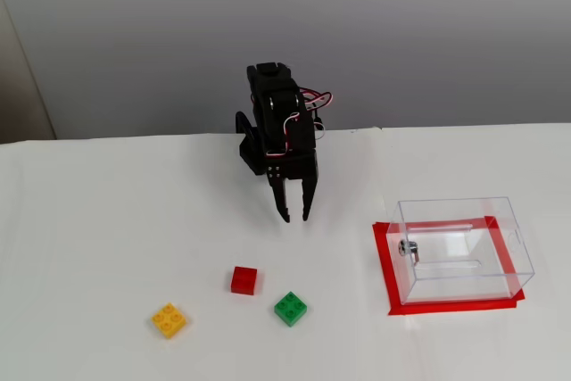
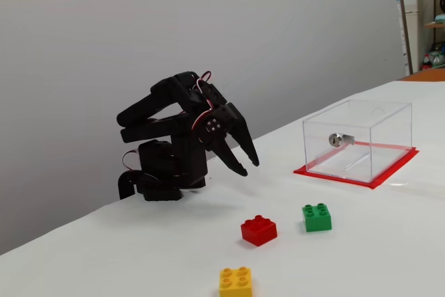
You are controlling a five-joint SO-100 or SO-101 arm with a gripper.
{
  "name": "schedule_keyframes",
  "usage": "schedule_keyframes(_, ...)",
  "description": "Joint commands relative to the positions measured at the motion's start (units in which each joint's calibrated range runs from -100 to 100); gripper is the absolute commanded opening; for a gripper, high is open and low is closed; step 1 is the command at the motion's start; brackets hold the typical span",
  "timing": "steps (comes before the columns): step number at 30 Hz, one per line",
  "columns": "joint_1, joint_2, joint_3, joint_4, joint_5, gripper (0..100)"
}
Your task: Pick the yellow lego brick and place it into the transparent box
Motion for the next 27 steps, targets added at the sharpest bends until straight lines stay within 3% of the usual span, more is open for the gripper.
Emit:
schedule_keyframes(1,1.98,8.16,-7.47,-3.08,0.23,20)
schedule_keyframes(16,16.62,41.51,-47.97,-0.21,0.44,19)
schedule_keyframes(27,34.96,52.80,-54.58,4.05,0.44,19)
